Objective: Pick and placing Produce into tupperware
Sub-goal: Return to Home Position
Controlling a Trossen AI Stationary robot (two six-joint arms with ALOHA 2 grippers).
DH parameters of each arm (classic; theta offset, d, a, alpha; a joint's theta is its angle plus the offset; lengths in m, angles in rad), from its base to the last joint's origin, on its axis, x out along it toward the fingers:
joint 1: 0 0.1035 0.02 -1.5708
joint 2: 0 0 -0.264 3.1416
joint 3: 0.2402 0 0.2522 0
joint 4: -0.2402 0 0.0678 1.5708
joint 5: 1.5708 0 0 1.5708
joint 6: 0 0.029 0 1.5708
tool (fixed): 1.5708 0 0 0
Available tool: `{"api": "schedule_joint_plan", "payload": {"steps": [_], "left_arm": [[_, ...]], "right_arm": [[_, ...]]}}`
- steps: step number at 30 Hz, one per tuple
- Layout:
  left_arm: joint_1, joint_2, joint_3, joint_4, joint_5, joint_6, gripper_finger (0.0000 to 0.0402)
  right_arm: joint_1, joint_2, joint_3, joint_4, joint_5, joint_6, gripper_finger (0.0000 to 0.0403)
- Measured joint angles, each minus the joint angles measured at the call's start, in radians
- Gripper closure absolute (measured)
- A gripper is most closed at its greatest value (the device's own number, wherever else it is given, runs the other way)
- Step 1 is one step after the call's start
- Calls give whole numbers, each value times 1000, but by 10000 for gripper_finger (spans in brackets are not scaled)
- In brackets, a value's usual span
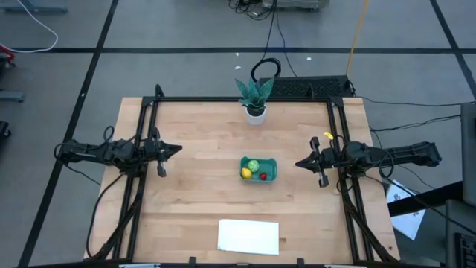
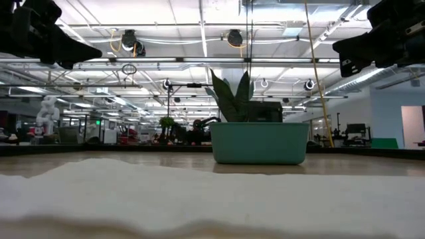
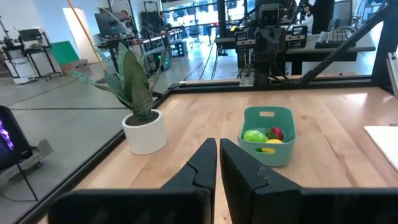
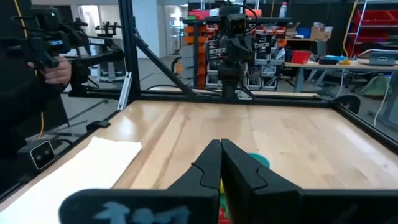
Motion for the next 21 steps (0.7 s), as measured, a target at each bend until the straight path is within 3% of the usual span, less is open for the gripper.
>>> {"api": "schedule_joint_plan", "payload": {"steps": [21], "left_arm": [[0, 0, 0, -6, 2, -1, 376]], "right_arm": [[0, 0, 0, 15, 0, -4, 403]]}}
